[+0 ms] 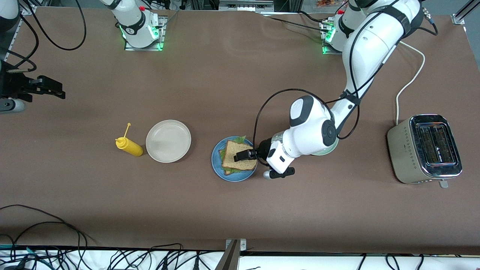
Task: Make sandwich in blue plate with both arms
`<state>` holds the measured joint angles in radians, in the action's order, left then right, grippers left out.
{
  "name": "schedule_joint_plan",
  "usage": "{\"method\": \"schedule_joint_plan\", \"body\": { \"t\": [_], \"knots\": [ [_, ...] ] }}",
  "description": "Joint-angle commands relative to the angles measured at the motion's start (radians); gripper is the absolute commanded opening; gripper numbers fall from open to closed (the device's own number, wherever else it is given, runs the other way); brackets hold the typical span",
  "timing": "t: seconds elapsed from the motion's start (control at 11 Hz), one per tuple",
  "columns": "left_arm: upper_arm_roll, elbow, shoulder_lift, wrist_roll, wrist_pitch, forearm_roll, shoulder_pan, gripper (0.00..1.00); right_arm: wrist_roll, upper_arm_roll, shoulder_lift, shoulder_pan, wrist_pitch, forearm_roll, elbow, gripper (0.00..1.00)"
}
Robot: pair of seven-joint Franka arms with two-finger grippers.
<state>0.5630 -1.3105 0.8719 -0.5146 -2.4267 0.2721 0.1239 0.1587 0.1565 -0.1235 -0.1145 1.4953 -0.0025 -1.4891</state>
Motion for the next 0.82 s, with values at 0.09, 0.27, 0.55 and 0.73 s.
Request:
{"method": "schedule_joint_plan", "body": {
  "t": [0.09,0.27,0.55,0.73],
  "knots": [
    [0.0,-0.012,-0.143,-0.171,0.228,-0.234,-0.007,1.0,-0.004,0.001,0.025,-0.001,-0.007,-0.008,0.009,1.0],
    [-0.003,-0.013,-0.217,-0.171,0.37,-0.289,-0.026,1.0,-0.001,-0.003,0.019,-0.002,-0.01,-0.019,0.084,1.0],
    [-0.009,-0.013,-0.342,-0.168,0.576,-0.347,-0.067,1.0,0.004,-0.005,0.01,-0.002,-0.003,-0.007,0.087,1.0],
    [-0.04,-0.012,-0.408,-0.154,0.684,-0.347,-0.09,1.0,0.001,-0.008,0.011,-0.007,0.0,-0.019,0.09,1.0]
  ]
}}
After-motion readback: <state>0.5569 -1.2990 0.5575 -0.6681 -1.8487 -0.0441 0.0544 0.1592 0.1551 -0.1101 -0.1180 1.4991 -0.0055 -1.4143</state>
